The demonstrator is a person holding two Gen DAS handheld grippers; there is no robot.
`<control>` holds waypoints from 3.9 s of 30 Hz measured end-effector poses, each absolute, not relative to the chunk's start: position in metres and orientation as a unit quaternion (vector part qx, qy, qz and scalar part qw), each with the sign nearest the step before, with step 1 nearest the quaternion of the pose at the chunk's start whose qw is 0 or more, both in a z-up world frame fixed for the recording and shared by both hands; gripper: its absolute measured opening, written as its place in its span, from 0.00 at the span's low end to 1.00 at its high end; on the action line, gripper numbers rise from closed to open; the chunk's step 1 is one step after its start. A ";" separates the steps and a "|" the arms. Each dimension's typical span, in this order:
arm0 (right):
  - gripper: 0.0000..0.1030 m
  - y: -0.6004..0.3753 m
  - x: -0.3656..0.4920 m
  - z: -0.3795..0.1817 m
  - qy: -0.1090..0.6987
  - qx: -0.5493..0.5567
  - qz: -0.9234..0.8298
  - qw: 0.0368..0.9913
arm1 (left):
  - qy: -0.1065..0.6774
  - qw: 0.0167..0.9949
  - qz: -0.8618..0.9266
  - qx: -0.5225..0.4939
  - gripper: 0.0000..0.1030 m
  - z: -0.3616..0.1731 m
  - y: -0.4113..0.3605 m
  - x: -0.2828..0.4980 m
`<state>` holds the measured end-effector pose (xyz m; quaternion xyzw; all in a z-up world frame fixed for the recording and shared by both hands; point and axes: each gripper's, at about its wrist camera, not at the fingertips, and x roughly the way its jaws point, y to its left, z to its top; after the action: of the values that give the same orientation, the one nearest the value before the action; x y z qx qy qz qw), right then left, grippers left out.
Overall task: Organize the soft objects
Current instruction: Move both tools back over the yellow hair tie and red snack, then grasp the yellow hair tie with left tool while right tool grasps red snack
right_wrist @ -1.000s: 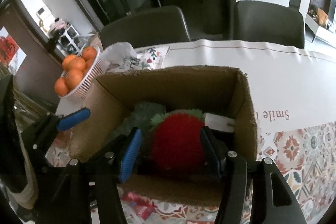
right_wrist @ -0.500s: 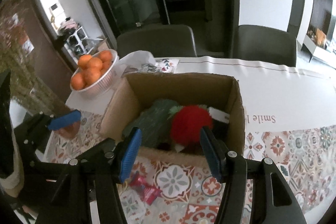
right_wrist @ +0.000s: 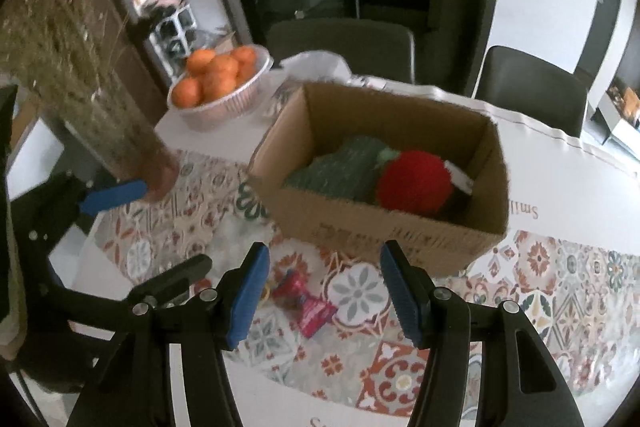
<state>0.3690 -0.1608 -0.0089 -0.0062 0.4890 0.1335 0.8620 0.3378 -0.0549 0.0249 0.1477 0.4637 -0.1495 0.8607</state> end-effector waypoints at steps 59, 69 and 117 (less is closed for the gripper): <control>0.69 -0.096 0.393 -0.191 0.641 -0.188 0.236 0.706 | 0.560 0.734 -0.287 0.255 0.76 -0.144 -0.048 0.340; 0.69 -0.099 0.409 -0.202 0.631 -0.192 0.231 0.715 | 0.555 0.738 -0.296 0.245 0.76 -0.157 -0.051 0.357; 0.41 -0.151 0.332 -0.140 0.476 0.020 0.119 0.871 | 0.473 0.864 -0.174 0.016 0.40 -0.125 -0.002 0.289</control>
<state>0.3317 -0.1507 -0.1403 0.0196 0.4764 0.1190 0.8709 0.2887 -0.0019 -0.1245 0.0157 0.4729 -0.1738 0.8636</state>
